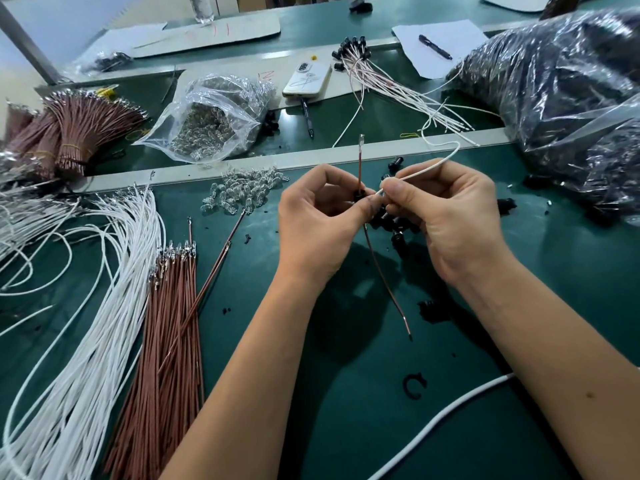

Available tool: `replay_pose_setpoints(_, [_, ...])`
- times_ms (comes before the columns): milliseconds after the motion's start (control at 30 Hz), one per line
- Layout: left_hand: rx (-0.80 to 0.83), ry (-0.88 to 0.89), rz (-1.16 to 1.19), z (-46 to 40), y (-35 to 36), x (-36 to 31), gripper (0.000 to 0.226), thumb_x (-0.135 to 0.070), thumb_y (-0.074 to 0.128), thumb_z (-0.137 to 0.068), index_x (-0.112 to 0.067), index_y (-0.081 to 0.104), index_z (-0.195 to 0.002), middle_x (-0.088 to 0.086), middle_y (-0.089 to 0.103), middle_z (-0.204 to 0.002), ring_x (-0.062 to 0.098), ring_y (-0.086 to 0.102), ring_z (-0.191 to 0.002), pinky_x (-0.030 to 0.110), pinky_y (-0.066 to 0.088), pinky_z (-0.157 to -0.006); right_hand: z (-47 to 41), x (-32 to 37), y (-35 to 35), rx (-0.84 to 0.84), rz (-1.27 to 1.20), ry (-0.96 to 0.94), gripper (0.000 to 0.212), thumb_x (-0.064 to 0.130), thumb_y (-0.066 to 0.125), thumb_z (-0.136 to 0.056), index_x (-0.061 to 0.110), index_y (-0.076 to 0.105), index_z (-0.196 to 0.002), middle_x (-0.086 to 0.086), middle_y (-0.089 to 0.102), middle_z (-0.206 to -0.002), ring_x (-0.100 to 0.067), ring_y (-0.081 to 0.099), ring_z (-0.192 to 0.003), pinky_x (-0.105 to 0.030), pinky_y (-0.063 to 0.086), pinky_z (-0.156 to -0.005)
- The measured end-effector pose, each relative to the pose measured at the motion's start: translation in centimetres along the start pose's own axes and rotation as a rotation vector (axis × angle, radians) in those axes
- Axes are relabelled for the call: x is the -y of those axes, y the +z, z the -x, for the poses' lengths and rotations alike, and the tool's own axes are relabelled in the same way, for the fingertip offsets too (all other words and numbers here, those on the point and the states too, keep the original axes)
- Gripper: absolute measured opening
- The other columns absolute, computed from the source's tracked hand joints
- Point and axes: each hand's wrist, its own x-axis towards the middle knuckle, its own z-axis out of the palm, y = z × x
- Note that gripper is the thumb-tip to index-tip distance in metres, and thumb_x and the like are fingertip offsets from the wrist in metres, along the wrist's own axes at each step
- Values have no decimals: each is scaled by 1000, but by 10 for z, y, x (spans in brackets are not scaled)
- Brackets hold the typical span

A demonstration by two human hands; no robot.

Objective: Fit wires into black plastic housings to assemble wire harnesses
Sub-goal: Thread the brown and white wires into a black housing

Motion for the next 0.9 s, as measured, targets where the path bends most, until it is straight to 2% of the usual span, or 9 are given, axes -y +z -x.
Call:
replay_pose_setpoints(100, [-19,-80,55,1,3,-1,23,3,84,-76,-4,62,-79,14,74,-76,21,67,-63,32,58,-65,2,-1,0,-16,102,-89,15,-3,85,-79,-2,72,-86,-12,76,-77,-18,72,-64,-23,57,-64])
replay_pose_setpoints(167, [-33,-135,102,1,4,-2,23,4,82,-76,-5,61,-77,16,74,-74,19,64,-58,24,52,-60,3,-1,1,-22,193,-159,16,-1,86,-80,-5,72,-88,-12,77,-78,-18,73,-64,-24,58,-65])
replay_pose_setpoints(267, [-48,-183,140,1,3,-3,24,5,81,-77,-6,60,-76,19,72,-73,20,61,-57,22,49,-56,5,-1,1,-14,293,-236,16,2,87,-80,-3,74,-88,-9,78,-79,-21,76,-70,-27,60,-68])
replay_pose_setpoints(433, [-19,-191,144,-1,0,-2,22,3,82,-76,-4,62,-80,14,73,-73,19,61,-57,22,50,-59,5,-2,2,-3,341,-277,15,4,87,-81,0,75,-88,-6,78,-80,-22,76,-71,-30,61,-69])
replay_pose_setpoints(567, [34,-171,112,-3,-6,0,24,4,84,-74,-7,67,-87,11,77,-82,20,72,-71,26,57,-73,2,-1,-1,-37,211,-185,15,4,85,-83,-2,72,-89,-12,76,-78,-24,73,-66,-33,60,-65])
replay_pose_setpoints(633, [43,-180,92,-4,-9,0,27,5,85,-72,-8,70,-91,11,78,-87,20,74,-78,26,58,-78,0,1,-2,-31,90,-117,12,0,82,-84,0,71,-90,-13,75,-79,-21,71,-67,-29,58,-64])
replay_pose_setpoints(767, [68,-234,101,-4,-12,0,27,4,84,-73,-11,76,-94,9,77,-87,18,70,-74,27,56,-72,-1,4,-3,-8,-72,5,12,-1,79,-84,5,70,-89,-12,73,-82,-18,71,-71,-24,57,-64])
replay_pose_setpoints(833, [113,-282,149,-3,-11,-2,25,3,81,-77,-12,77,-97,10,76,-85,15,67,-70,22,53,-65,0,6,-2,0,-97,28,15,4,81,-79,5,70,-89,-11,73,-81,-18,71,-70,-23,56,-63])
replay_pose_setpoints(900, [146,-336,199,-2,-11,-4,21,-1,79,-80,-13,76,-97,16,76,-89,15,66,-70,21,51,-65,0,8,-2,9,-110,36,21,11,81,-72,6,69,-89,-10,73,-80,-17,71,-69,-22,55,-61])
